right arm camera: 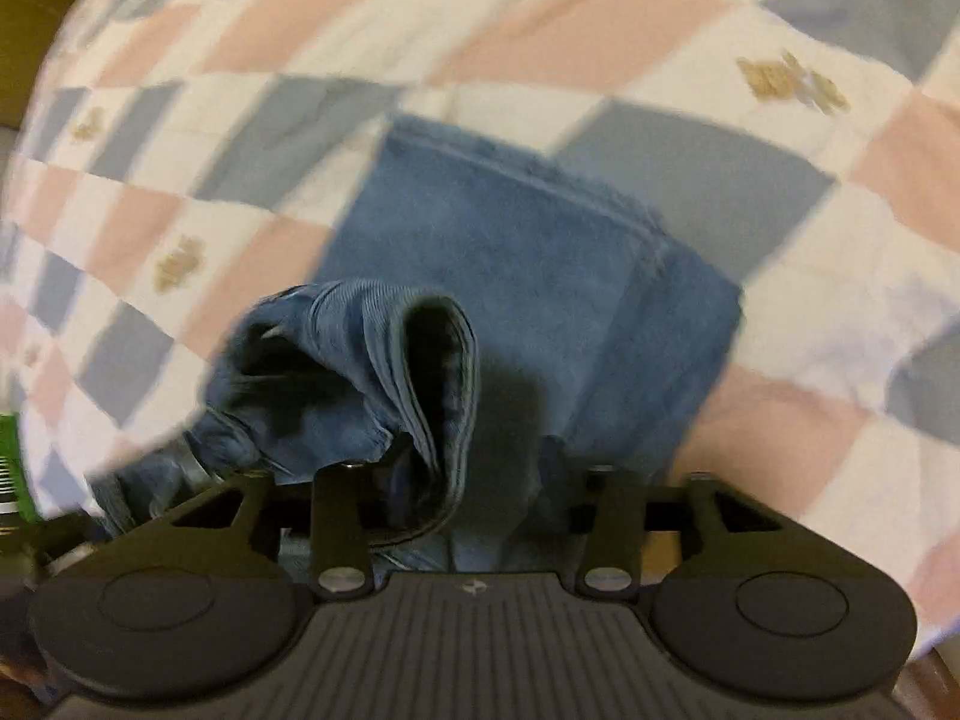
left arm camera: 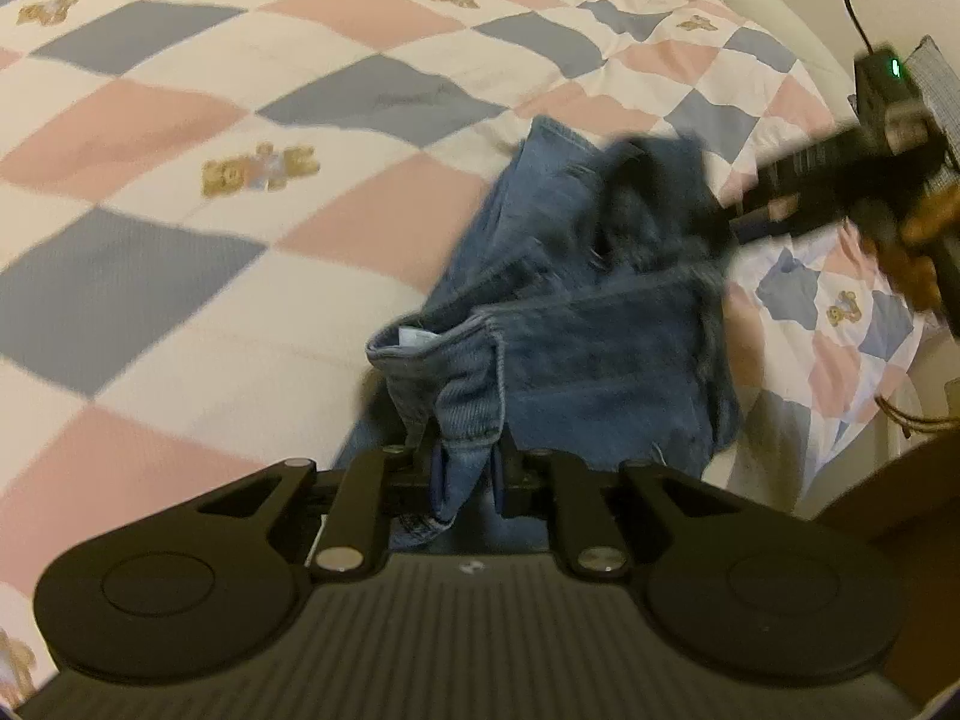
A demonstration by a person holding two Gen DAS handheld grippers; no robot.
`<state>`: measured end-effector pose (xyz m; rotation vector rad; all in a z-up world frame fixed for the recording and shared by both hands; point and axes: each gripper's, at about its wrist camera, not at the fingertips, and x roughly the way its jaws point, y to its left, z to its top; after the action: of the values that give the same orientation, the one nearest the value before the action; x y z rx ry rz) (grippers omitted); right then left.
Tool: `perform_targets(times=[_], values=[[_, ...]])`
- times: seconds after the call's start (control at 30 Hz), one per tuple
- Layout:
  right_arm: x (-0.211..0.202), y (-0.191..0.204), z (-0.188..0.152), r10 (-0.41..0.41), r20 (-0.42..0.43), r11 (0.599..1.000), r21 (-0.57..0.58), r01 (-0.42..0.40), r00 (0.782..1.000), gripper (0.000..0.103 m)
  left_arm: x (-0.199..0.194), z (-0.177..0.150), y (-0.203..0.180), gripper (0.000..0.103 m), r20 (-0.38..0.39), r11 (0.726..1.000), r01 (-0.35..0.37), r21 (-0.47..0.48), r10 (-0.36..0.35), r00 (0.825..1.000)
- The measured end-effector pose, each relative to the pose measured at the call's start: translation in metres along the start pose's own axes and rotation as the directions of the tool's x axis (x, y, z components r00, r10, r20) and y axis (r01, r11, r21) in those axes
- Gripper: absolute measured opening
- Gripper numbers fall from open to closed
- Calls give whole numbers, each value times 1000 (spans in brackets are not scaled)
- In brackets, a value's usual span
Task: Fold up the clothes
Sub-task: 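Lift the jeans off the bed with both grippers, unfolding them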
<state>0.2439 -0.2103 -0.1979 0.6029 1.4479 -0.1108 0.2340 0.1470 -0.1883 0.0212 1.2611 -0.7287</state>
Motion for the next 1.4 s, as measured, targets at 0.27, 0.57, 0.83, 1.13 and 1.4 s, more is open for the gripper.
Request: perform_targets(times=[0.27,0.57,0.83,1.13,1.4], values=[[16,20,45,76,49,994,-84,-72,996,79,13,-10,10,11,17,994,-42,-98,43,999],[41,30,38,28,-39,997,-77,-31,999,10,19,-12,38,26,47,974,-22,-225,33,998],[26,-19,-7,103,-56,993,62,-99,993,10,15,-19,-5,13,46,972,-121,-200,133,990],[-52,-45,-14,373,59,920,102,-378,926,10,-91,-64,-106,12,352,917,-170,-361,302,886],[-182,-94,-20,507,98,862,-57,-504,856,10,-125,-80,-274,12,540,922,-132,-365,325,777]])
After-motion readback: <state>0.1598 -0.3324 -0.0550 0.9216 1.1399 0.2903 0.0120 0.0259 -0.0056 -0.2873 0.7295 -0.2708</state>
